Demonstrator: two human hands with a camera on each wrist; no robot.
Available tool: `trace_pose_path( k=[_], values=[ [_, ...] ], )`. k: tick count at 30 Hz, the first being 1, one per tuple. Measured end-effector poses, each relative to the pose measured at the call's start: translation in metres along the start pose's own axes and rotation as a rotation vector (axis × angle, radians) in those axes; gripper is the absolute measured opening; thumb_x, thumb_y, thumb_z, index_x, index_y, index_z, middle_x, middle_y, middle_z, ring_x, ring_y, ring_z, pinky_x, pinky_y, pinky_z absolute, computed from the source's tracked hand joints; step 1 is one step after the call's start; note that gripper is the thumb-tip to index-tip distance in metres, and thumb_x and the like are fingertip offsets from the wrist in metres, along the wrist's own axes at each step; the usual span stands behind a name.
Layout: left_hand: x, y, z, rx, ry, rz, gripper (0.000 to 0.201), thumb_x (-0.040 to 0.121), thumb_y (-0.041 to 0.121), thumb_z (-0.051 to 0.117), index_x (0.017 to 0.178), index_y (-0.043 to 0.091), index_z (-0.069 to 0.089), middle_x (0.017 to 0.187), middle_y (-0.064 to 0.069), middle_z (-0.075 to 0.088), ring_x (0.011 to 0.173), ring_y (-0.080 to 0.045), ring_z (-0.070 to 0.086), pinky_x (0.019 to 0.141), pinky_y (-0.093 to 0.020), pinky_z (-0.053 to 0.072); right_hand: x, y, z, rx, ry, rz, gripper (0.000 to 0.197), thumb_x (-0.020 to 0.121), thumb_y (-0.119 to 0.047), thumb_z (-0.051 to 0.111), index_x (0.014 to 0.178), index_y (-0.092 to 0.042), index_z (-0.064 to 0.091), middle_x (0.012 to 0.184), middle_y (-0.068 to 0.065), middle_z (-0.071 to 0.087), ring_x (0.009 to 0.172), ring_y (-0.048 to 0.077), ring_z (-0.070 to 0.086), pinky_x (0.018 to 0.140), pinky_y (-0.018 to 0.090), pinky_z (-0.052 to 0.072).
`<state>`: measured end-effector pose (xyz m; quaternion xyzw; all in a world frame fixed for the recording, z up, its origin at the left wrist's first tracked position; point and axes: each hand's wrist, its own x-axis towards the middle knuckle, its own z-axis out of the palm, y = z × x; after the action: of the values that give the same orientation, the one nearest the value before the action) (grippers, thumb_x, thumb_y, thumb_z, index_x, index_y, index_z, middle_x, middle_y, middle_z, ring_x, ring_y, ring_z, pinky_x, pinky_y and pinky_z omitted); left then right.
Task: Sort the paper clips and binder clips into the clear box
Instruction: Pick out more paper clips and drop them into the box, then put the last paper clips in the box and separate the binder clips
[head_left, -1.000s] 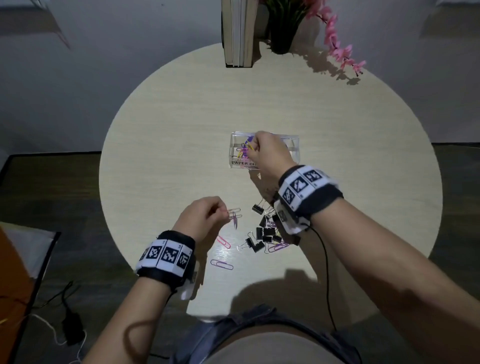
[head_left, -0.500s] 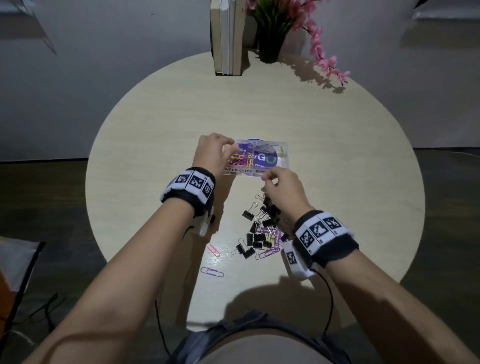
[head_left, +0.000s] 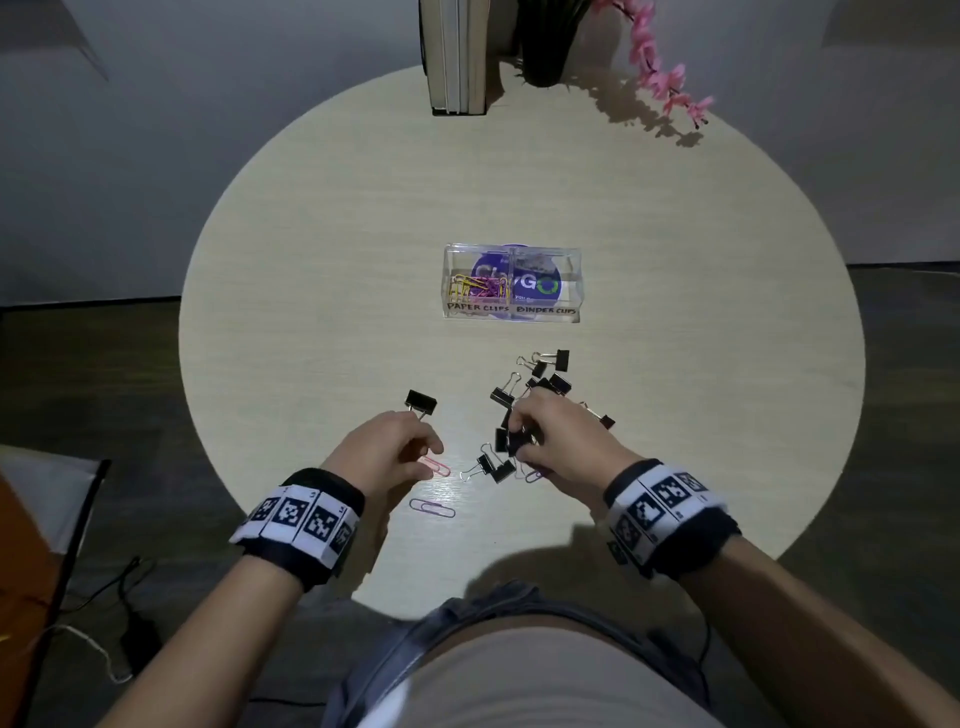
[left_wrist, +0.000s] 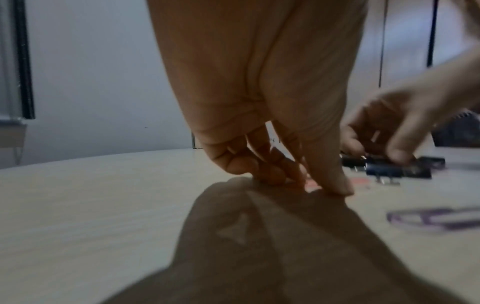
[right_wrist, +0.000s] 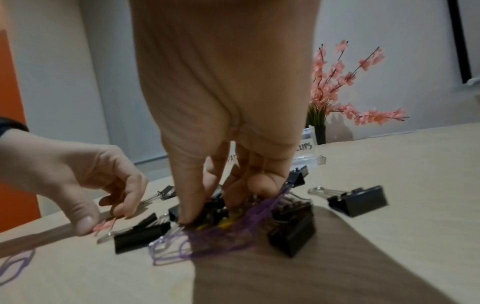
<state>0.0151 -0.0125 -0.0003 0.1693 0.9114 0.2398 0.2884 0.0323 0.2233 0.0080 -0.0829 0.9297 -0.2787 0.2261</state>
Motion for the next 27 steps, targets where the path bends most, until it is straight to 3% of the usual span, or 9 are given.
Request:
trace_pose_path(
  k=[4, 7, 10, 12, 14, 17, 20, 24, 27],
  values=[
    [0.002, -0.002, 0.002, 0.062, -0.005, 0.011, 0.012, 0.074, 0.024, 0.074, 0.080, 0.017, 0.066, 0.089, -0.001, 0.055, 0.089, -0.019, 0.050, 0.080, -0.031, 0.041, 0.012, -0.006, -0.006, 0.073, 0.049, -0.017, 0.020, 0.081, -0.011, 0.069, 0.101, -0.012, 0.065, 0.097, -0.005, 0.050, 0.086, 0.014, 0.052, 0.081, 0.031, 0.046],
    [-0.004, 0.003, 0.002, 0.005, 0.021, -0.016, 0.021, 0.081, 0.023, 0.067, 0.069, 0.027, 0.049, 0.085, 0.002, 0.065, 0.082, -0.019, 0.056, 0.074, -0.033, 0.044, 0.001, 0.001, -0.013, 0.056, 0.089, -0.020, 0.012, 0.081, -0.006, 0.064, 0.092, -0.013, 0.067, 0.092, -0.004, 0.056, 0.082, 0.011, 0.050, 0.075, 0.030, 0.045],
    [-0.015, 0.005, 0.006, -0.105, 0.059, -0.045, 0.015, 0.092, 0.014, 0.046, 0.084, 0.025, 0.042, 0.089, 0.004, 0.068, 0.080, -0.019, 0.061, 0.072, -0.032, 0.044, -0.024, 0.009, -0.008, 0.003, 0.047, 0.006, 0.014, 0.081, -0.007, 0.058, 0.083, -0.015, 0.069, 0.079, -0.011, 0.056, 0.075, 0.010, 0.051, 0.069, 0.026, 0.041],
    [-0.024, 0.007, 0.010, -0.150, 0.064, -0.052, 0.014, 0.094, 0.011, 0.036, 0.091, 0.025, 0.038, 0.098, 0.001, 0.064, 0.084, -0.023, 0.060, 0.075, -0.034, 0.045, -0.036, 0.011, 0.000, -0.080, -0.006, -0.001, 0.016, 0.081, -0.012, 0.059, 0.092, -0.018, 0.069, 0.082, -0.009, 0.056, 0.078, 0.013, 0.051, 0.067, 0.026, 0.038],
    [-0.032, 0.008, 0.016, -0.164, 0.033, -0.063, 0.005, 0.093, 0.019, 0.041, 0.094, 0.024, 0.041, 0.097, -0.001, 0.063, 0.083, -0.021, 0.057, 0.071, -0.031, 0.042, -0.040, 0.011, 0.008, -0.142, -0.030, -0.014, 0.019, 0.083, -0.017, 0.060, 0.102, -0.019, 0.064, 0.093, -0.003, 0.058, 0.087, 0.017, 0.054, 0.068, 0.026, 0.034],
    [-0.040, 0.006, 0.024, -0.082, -0.047, -0.074, 0.027, 0.077, 0.042, 0.067, 0.090, 0.025, 0.050, 0.075, 0.008, 0.055, 0.067, -0.010, 0.050, 0.060, -0.026, 0.037, -0.039, 0.008, 0.013, -0.163, 0.011, 0.000, 0.017, 0.087, -0.019, 0.059, 0.104, -0.017, 0.060, 0.105, 0.000, 0.058, 0.099, 0.021, 0.055, 0.069, 0.028, 0.032],
    [-0.039, 0.000, 0.032, 0.019, -0.078, -0.026, 0.028, 0.072, 0.039, 0.072, 0.079, 0.029, 0.047, 0.071, 0.014, 0.045, 0.066, 0.001, 0.042, 0.062, -0.027, 0.035, -0.039, 0.003, 0.017, -0.219, 0.049, -0.026, 0.010, 0.092, -0.018, 0.054, 0.097, -0.013, 0.061, 0.107, 0.003, 0.054, 0.101, 0.022, 0.053, 0.068, 0.028, 0.034],
    [-0.032, 0.004, 0.032, 0.027, -0.102, 0.004, 0.021, 0.080, 0.033, 0.066, 0.074, 0.027, 0.047, 0.076, 0.015, 0.042, 0.078, -0.011, 0.045, 0.072, -0.032, 0.042, -0.042, 0.002, 0.025, -0.334, 0.065, -0.065, 0.013, 0.092, -0.005, 0.049, 0.098, -0.008, 0.060, 0.105, 0.009, 0.060, 0.102, 0.028, 0.055, 0.071, 0.033, 0.043],
    [-0.023, 0.020, 0.017, -0.021, -0.124, -0.017, 0.019, 0.086, 0.031, 0.059, 0.072, 0.023, 0.048, 0.078, 0.009, 0.050, 0.079, -0.015, 0.052, 0.066, -0.025, 0.039, -0.042, 0.002, 0.024, -0.316, 0.081, -0.073, 0.016, 0.084, 0.001, 0.051, 0.093, -0.006, 0.063, 0.097, 0.012, 0.067, 0.096, 0.032, 0.060, 0.071, 0.034, 0.046]
  ],
)
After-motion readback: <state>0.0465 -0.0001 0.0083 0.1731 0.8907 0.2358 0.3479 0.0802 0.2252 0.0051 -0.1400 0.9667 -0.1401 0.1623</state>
